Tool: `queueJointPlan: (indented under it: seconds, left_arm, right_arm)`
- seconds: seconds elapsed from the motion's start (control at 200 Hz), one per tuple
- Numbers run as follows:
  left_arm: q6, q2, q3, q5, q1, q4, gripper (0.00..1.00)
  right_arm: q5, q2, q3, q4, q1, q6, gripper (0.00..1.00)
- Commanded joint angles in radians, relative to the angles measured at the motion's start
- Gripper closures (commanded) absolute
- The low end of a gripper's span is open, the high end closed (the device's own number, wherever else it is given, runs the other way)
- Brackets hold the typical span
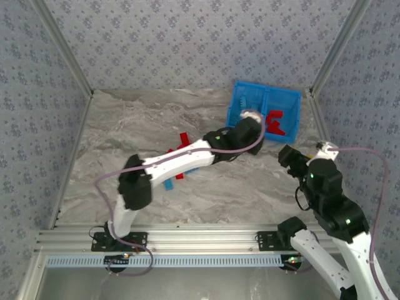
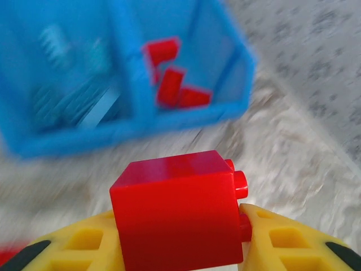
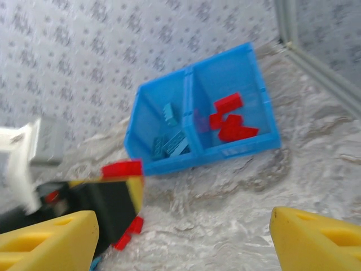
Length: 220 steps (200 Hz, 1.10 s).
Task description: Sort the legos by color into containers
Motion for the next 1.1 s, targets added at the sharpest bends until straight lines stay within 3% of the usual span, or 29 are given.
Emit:
queueJointPlan:
  seconds: [0.0,0.115,0.17,0.37,0.565,0.635,0.725,0.809,0.939,1.094]
  left_arm:
    - [0.246,0.225,0.294,0.06,-0.001,0.086,0.66]
    - [0.3,0.504,0.72,0.061,0.006,-0.02,0.66]
    - [0.317,0.592,0.836,0.062,0.009,-0.008,0.66]
    - [0.399,0.631,0.708,-0.02,0.022,0.292,0.64]
    - [0.463,0.725,0.818,0.002,0.037,0.435,0.62]
    - [0.435,0.728,0.818,0.005,0.056,0.49,0.55]
    - [0.409,0.727,0.829,-0.011,0.085,0.516,0.25]
    - [0.436,0.712,0.844,-0.002,0.096,0.507,0.12]
    - [0.46,0.649,0.838,0.004,0.092,0.449,0.05]
    - [0.374,0.505,0.786,-0.01,0.083,0.292,0.03]
  right_arm:
    - [0.117,-0.012,0.017,-0.131,0.008,0.084,0.17]
    - [0.11,-0.011,0.057,-0.212,0.008,0.065,0.16]
    - [0.114,-0.014,0.074,-0.248,0.008,0.063,0.16]
    - [0.075,-0.056,0.078,-0.28,0.008,0.07,0.16]
    - [0.027,-0.072,0.071,-0.288,0.007,0.084,0.15]
    - [0.003,-0.073,0.074,-0.286,0.008,0.091,0.15]
    - [-0.024,-0.073,0.072,-0.28,0.007,0.102,0.15]
    - [-0.03,-0.073,0.071,-0.275,0.007,0.108,0.15]
    - [-0.024,-0.072,0.066,-0.266,0.007,0.104,0.14]
    - [-0.01,-0.072,0.078,-0.268,0.008,0.079,0.14]
